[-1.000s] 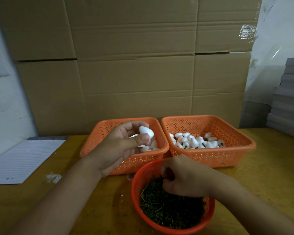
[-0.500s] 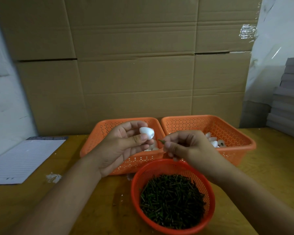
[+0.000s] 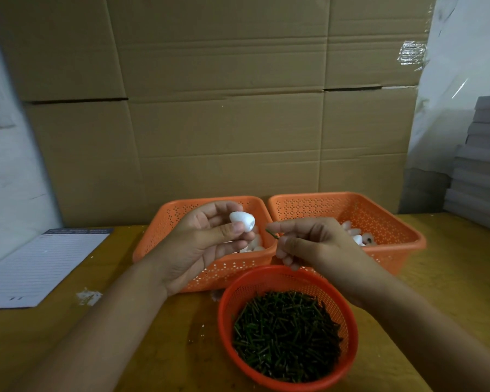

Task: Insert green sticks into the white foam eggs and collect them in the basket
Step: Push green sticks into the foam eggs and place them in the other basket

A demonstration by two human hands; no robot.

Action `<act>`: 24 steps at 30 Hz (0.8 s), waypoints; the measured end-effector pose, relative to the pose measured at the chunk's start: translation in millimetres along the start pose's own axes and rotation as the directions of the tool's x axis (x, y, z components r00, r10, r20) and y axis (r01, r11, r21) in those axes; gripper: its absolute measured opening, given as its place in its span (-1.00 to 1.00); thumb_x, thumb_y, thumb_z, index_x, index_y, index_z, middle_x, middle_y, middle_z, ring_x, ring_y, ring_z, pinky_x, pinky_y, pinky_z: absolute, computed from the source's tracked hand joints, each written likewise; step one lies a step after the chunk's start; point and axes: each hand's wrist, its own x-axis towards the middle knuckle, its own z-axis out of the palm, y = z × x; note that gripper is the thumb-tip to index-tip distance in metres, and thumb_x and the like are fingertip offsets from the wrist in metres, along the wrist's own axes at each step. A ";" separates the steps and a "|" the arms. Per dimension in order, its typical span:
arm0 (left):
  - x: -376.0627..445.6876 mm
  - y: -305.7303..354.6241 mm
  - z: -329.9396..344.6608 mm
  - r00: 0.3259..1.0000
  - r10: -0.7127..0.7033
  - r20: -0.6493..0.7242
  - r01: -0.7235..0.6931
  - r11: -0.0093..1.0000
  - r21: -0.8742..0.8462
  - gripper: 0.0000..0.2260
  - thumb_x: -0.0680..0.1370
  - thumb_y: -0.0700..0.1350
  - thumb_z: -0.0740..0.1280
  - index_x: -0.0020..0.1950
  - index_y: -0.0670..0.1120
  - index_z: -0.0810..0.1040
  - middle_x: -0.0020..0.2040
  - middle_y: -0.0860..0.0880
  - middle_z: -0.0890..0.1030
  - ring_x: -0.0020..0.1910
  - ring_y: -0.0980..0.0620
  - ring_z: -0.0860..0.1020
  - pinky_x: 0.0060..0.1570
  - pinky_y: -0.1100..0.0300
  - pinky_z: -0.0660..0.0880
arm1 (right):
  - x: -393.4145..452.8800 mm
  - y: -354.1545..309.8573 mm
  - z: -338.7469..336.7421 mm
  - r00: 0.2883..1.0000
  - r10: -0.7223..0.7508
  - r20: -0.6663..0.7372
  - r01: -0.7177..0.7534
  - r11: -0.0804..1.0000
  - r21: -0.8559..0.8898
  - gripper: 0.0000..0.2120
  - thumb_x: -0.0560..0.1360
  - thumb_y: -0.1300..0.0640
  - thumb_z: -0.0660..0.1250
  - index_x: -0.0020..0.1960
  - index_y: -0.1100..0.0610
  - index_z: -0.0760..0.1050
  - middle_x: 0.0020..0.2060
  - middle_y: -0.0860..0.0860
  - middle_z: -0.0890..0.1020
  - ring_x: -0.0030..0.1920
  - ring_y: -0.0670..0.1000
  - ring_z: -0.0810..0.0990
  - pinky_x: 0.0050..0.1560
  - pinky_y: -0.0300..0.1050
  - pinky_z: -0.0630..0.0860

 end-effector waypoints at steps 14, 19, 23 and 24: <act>0.9 -0.8 -0.6 1.000 0.002 -0.005 -0.002 1.000 -0.020 -0.60 0.36 -0.24 0.54 0.16 -0.17 0.55 0.04 -0.19 0.70 -0.02 -0.08 0.69 -0.07 0.18 0.63 | 0.2 2.0 -2.3 0.960 0.194 0.200 -0.204 0.979 0.031 -0.88 0.57 0.37 0.28 0.10 0.27 0.45 -0.19 0.24 0.71 -0.25 0.13 0.71 -0.29 -0.18 0.60; 0.4 -1.3 -1.4 1.000 -0.002 0.006 0.002 1.000 -0.006 -0.57 0.34 -0.19 0.54 0.17 -0.17 0.55 0.05 -0.18 0.70 -0.01 -0.08 0.69 -0.06 0.18 0.62 | -1.9 0.8 -4.2 0.932 0.222 0.286 -0.226 0.974 -0.019 -0.76 0.57 0.36 0.26 0.18 0.15 0.53 -0.15 0.24 0.71 -0.19 0.14 0.72 -0.24 -0.18 0.61; 0.6 -1.6 -0.8 1.000 -0.007 0.003 0.007 1.000 0.002 -0.57 0.32 -0.18 0.55 0.15 -0.15 0.56 0.05 -0.16 0.70 -0.02 -0.07 0.69 -0.07 0.17 0.63 | -1.6 -0.3 -0.7 0.951 0.199 0.239 -0.201 0.979 -0.015 -0.96 0.58 0.25 0.36 0.02 0.16 0.53 -0.13 0.20 0.73 -0.16 0.18 0.74 -0.29 -0.17 0.62; 0.7 -1.9 -0.4 1.000 -0.009 0.003 0.009 1.000 0.006 -0.58 0.32 -0.18 0.55 0.14 -0.14 0.56 0.05 -0.16 0.70 -0.02 -0.06 0.69 -0.07 0.16 0.63 | -1.7 -1.2 -0.2 0.956 0.190 0.222 -0.188 0.982 -0.030 -0.98 0.57 0.24 0.37 -0.01 0.15 0.55 -0.14 0.18 0.73 -0.17 0.16 0.74 -0.31 -0.17 0.62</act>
